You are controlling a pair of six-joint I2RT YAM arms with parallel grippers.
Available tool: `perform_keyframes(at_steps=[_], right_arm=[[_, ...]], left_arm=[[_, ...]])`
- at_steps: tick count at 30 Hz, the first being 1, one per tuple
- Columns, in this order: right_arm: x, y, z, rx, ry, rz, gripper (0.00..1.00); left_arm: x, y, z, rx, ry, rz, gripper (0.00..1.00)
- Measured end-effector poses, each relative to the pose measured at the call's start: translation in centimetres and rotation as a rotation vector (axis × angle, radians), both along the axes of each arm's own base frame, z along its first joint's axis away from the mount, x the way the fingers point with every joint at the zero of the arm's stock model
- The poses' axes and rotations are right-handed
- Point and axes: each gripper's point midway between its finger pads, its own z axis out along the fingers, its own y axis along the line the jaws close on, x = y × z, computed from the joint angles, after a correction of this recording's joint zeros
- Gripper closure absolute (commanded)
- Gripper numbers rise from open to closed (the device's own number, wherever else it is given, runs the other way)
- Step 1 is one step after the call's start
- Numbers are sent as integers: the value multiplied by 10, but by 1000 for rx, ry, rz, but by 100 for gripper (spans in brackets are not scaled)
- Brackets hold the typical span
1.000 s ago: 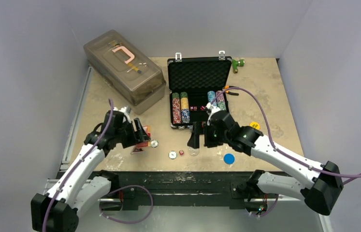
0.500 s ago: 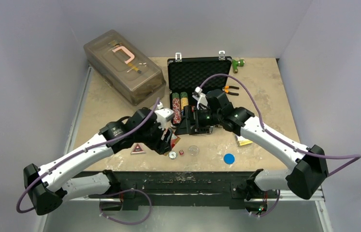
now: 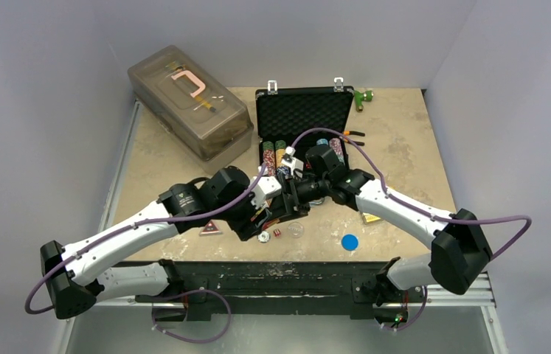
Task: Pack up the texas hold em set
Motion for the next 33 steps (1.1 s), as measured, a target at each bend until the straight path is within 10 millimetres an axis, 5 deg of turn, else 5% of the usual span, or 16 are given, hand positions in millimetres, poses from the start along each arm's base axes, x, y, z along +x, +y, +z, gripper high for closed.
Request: perform_keyframes(at_steps=[7, 11, 13, 17, 21, 24, 28, 33], right_arm=[[-5, 7, 1, 50, 14, 13, 52], [-5, 8, -1, 55, 14, 9, 74], [-5, 8, -4, 50, 16, 3, 97], [-4, 8, -7, 52, 25, -14, 100], [9, 4, -11, 30, 10, -76, 100], [45, -23, -23, -59, -22, -235, 100], [114, -83, -30, -288, -130, -489, 100], [206, -135, 2, -516, -356, -672, 100]], left_arm=[[-1, -4, -10, 33, 17, -40, 88], [-2, -5, -11, 34, 15, -67, 84], [-3, -5, -11, 35, 14, -75, 64], [-3, -2, -11, 47, 15, -68, 11], [16, 3, 7, 52, -57, 27, 0], [49, 22, 39, -5, -148, 208, 0], [88, 70, 82, -118, -249, 512, 0], [113, 99, 117, -189, -331, 705, 0]])
